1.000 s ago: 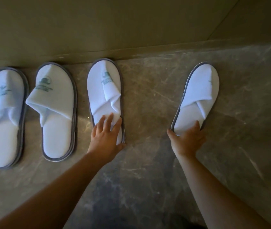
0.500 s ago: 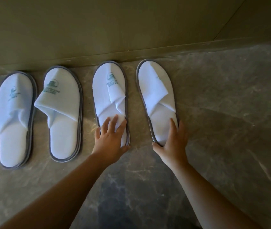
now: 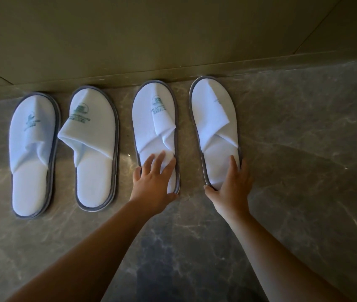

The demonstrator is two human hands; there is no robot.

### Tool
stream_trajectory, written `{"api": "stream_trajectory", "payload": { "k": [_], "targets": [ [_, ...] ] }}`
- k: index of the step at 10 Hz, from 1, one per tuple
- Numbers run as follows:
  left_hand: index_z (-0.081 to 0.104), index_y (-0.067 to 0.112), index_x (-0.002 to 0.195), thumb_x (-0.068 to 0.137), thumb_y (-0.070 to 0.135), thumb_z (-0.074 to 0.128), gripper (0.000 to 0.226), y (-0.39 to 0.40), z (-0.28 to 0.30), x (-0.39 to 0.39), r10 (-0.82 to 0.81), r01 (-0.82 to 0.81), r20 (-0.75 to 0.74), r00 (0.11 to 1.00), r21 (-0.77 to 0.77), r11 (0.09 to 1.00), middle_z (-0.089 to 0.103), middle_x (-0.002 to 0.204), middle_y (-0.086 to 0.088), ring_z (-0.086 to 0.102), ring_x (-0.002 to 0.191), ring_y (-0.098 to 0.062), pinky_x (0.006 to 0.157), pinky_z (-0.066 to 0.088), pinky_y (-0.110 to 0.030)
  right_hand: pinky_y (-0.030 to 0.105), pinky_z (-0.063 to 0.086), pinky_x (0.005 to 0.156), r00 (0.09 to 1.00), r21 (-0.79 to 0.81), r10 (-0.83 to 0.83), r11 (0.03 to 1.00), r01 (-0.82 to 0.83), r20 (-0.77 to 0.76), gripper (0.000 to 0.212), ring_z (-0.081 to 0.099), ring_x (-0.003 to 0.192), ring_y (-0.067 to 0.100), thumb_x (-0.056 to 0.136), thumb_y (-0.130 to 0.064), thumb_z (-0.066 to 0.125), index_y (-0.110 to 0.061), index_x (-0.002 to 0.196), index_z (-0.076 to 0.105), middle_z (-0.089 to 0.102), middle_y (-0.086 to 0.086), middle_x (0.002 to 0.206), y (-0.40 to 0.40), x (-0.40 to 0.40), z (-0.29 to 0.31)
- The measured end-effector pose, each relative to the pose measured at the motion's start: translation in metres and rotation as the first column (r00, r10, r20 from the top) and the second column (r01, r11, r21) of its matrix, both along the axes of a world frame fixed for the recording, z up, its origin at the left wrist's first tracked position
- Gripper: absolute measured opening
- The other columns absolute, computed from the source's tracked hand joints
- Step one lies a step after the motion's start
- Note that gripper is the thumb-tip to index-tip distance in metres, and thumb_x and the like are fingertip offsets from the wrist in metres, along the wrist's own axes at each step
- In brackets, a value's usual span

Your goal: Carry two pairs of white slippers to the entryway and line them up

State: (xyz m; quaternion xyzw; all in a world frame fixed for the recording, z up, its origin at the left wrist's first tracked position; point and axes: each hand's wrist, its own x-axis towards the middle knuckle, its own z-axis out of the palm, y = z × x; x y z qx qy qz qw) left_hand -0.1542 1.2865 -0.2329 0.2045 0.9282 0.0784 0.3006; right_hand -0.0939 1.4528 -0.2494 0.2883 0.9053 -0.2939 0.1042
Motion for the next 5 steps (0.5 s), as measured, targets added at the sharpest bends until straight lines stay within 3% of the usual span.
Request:
{"api": "stream_trajectory", "payload": {
  "k": [3, 5],
  "targets": [
    [0.002, 0.029, 0.14, 0.074, 0.05, 0.059, 0.089, -0.001, -0.004, -0.001, 0.008, -0.008, -0.002, 1.0, -0.001, 1.0, -0.006, 0.155, -0.002, -0.01, 0.141, -0.027, 0.113, 0.005, -0.052, 0.046, 0.023, 0.109, 0.998, 0.017, -0.013, 1.0, 0.012, 0.06, 0.095, 0.017, 0.135, 0.036, 0.069, -0.033, 0.072, -0.015, 0.14, 0.013, 0.012, 0.02, 0.15, -0.003, -0.003, 0.002],
    [0.006, 0.029, 0.14, 0.079, 0.052, 0.049, 0.078, 0.001, 0.015, -0.007, 0.02, -0.02, -0.006, 1.0, 0.034, 0.999, -0.005, 0.155, -0.004, -0.007, 0.142, -0.029, 0.114, 0.003, -0.05, 0.049, 0.016, 0.112, 0.994, 0.089, 0.07, 0.993, -0.078, 0.089, 0.092, 0.01, 0.139, 0.036, 0.073, -0.05, 0.062, -0.018, 0.141, 0.01, 0.005, 0.018, 0.153, 0.0, -0.006, 0.017]
  ]
}}
